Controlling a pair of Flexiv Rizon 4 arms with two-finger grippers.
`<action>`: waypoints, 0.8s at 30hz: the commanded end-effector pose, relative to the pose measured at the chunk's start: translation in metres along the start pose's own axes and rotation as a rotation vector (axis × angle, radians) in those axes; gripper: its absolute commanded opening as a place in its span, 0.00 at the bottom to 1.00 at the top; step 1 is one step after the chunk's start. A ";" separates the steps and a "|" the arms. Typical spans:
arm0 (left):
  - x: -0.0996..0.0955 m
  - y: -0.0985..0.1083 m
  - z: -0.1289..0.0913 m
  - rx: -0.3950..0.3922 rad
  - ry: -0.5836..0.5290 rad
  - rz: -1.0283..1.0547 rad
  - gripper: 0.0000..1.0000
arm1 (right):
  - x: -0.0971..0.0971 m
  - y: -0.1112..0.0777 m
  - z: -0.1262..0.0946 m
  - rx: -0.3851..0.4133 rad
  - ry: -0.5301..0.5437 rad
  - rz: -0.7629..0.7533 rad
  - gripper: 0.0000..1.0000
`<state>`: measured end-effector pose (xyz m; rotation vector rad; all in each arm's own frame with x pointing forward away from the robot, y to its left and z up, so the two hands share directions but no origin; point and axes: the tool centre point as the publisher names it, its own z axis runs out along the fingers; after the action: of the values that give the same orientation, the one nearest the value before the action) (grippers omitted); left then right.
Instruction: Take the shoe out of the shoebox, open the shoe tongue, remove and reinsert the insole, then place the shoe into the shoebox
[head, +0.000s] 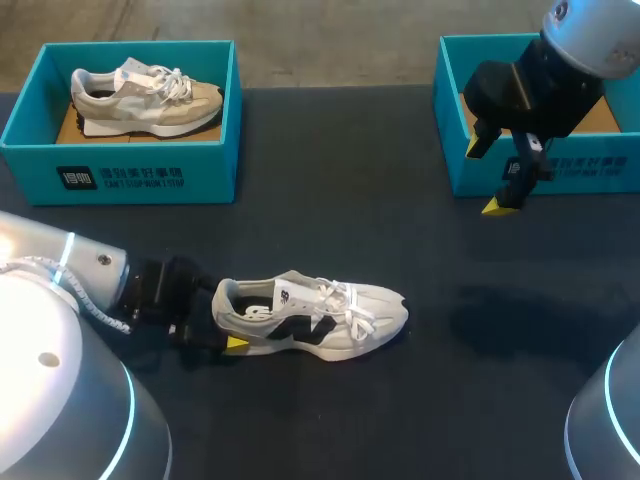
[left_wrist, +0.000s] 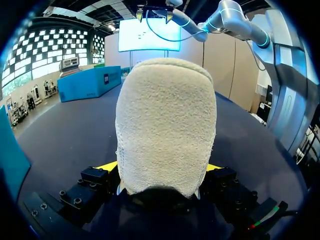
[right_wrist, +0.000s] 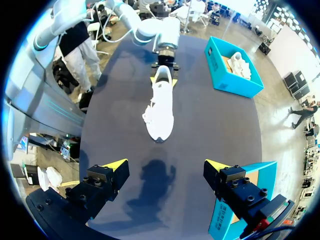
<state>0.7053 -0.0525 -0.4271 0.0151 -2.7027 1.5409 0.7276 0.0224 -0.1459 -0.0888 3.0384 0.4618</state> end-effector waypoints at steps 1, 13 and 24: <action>-0.005 0.004 0.002 -0.003 0.000 0.001 0.00 | -0.001 0.001 0.001 0.003 0.002 0.001 1.00; -0.005 0.004 0.002 -0.003 0.000 0.001 0.00 | -0.001 0.001 0.001 0.003 0.002 0.001 1.00; -0.005 0.004 0.002 -0.003 0.000 0.001 0.00 | -0.055 0.045 0.020 0.071 -0.106 0.380 1.00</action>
<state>0.7055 -0.0525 -0.4271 0.0149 -2.7024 1.5414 0.7649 0.0444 -0.1495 0.3731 2.9511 0.4673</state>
